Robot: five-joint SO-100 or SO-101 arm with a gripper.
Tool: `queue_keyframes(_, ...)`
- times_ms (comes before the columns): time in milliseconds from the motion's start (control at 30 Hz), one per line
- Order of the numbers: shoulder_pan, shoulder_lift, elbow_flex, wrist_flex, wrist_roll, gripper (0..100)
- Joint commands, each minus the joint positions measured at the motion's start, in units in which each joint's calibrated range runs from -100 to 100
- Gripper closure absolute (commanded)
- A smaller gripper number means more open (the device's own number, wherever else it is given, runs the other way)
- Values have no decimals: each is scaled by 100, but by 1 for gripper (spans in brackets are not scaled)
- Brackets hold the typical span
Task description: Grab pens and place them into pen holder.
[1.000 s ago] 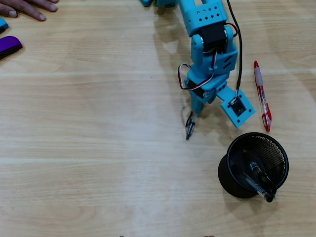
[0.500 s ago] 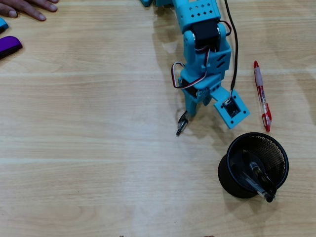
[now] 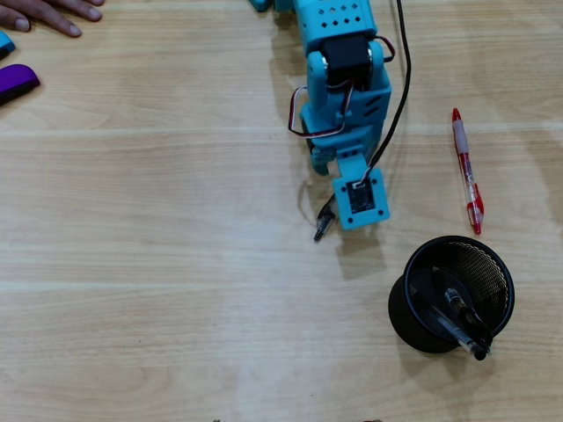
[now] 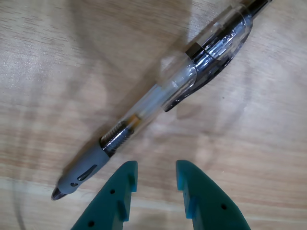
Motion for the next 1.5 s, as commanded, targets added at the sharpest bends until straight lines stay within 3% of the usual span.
queue_keyframes(0,-79,-320,-262,41,-84,90)
queue_keyframes(133,-136,-320,-280,41,-89,89)
queue_keyframes(300,-176,-320,-434,32,-42,75)
queue_keyframes(933,-377,728,-307,-320,-962,78)
queue_keyframes(1033,-361,999,-171,-587,-994,83)
queue_keyframes(1133,-313,1075,-189,-845,-989,100)
queue_keyframes(1467,-79,-785,-443,-888,-821,98)
